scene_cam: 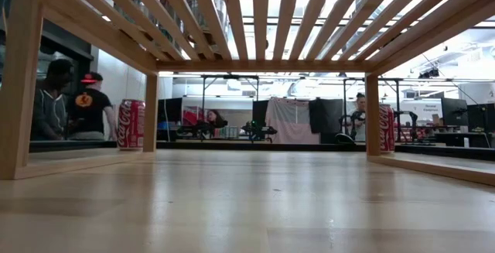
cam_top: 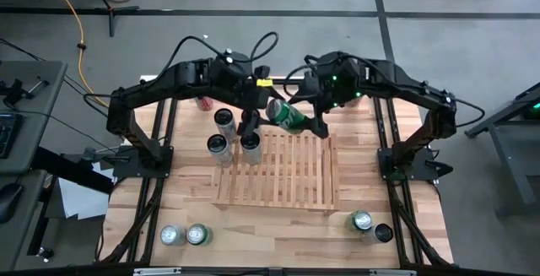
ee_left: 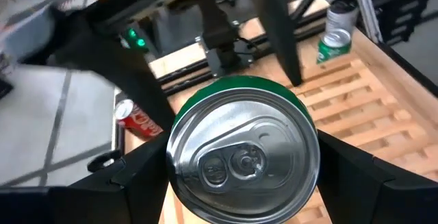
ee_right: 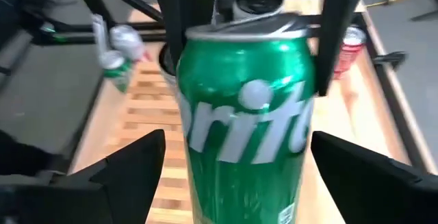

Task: Place canned beverage on shelf
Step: Put the top left green soda can on the shelf

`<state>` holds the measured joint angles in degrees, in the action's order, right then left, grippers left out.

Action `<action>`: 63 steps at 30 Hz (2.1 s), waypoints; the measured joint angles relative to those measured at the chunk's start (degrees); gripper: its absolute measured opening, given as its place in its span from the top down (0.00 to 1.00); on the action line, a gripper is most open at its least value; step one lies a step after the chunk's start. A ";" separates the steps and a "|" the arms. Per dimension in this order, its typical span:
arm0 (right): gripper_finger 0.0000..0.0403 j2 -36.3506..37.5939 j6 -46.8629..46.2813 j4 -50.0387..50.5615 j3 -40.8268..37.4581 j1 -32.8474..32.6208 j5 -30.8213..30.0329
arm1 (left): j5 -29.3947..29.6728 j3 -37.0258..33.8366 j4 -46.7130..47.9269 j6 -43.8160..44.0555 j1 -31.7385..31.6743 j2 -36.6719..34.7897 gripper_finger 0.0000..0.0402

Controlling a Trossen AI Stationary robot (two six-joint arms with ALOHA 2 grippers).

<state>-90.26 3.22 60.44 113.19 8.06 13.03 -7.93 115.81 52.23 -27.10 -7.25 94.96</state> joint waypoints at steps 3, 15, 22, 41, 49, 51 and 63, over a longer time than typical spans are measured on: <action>0.14 0.00 -0.82 0.51 0.00 1.94 4.03 | 1.79 0.00 -0.23 -2.86 1.42 0.00 0.30; 0.14 -0.93 -3.21 1.35 0.09 5.59 19.15 | 6.66 -0.06 -5.45 -9.19 3.37 0.02 0.30; 0.15 -2.59 -3.15 1.31 0.09 5.57 22.92 | 6.04 -0.11 -5.40 -8.98 3.39 0.04 0.30; 0.26 -0.39 -3.39 5.59 -0.03 5.63 23.23 | 9.75 -0.10 -7.09 -4.67 3.34 0.01 0.04; 0.27 2.32 -2.86 11.69 -0.07 7.09 23.08 | 23.63 -0.04 -5.73 -5.69 2.89 -5.29 0.04; 0.27 3.05 -2.86 14.08 -0.07 7.69 19.75 | 26.61 -0.04 -4.62 -2.09 2.06 -8.02 0.04; 0.27 18.29 -8.53 6.33 -25.94 7.59 17.07 | 15.21 -27.19 -13.88 29.02 -4.25 -36.12 0.03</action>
<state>-71.97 -5.31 66.77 87.25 15.65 30.10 7.28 88.62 38.35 1.92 -11.49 58.84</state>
